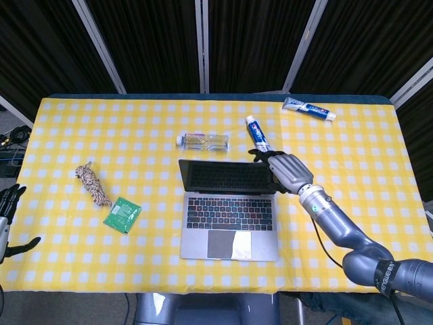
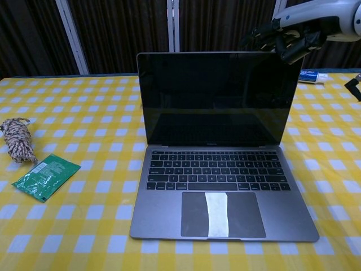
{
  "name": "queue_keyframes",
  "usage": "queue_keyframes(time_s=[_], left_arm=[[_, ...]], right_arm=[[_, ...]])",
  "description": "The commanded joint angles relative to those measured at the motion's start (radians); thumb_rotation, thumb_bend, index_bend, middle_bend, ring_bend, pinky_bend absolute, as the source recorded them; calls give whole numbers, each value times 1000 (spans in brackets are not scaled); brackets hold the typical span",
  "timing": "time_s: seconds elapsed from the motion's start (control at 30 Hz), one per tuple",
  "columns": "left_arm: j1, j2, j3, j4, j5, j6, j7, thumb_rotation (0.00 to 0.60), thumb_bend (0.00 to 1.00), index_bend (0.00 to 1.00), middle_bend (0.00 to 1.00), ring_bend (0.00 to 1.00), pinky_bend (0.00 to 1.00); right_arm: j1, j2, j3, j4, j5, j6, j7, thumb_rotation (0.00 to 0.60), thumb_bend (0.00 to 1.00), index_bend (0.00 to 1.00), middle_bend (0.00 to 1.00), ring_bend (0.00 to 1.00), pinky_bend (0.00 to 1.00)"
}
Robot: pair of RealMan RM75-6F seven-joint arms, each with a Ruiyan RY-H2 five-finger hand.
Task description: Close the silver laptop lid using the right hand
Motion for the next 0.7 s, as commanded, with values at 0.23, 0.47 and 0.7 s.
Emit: queue_keyframes(time_s=[0.23, 0.47, 0.7], left_arm=[[-1, 0, -2, -1, -5, 1, 1, 600, 0, 0, 0, 0, 0], [-1, 1, -1, -3, -4, 4, 0, 600, 0, 0, 0, 0, 0], [-2, -1, 1, -4, -3, 4, 5, 600, 0, 0, 0, 0, 0]], right_arm=[[5, 25, -6, -49, 6, 13, -3, 600, 1000, 218, 320, 269, 228], [-13, 61, -17, -98, -60, 0, 19, 600, 1000, 226, 324, 270, 228], [-46, 108, -37, -169, -184, -5, 33, 600, 1000, 238, 333, 274, 236]])
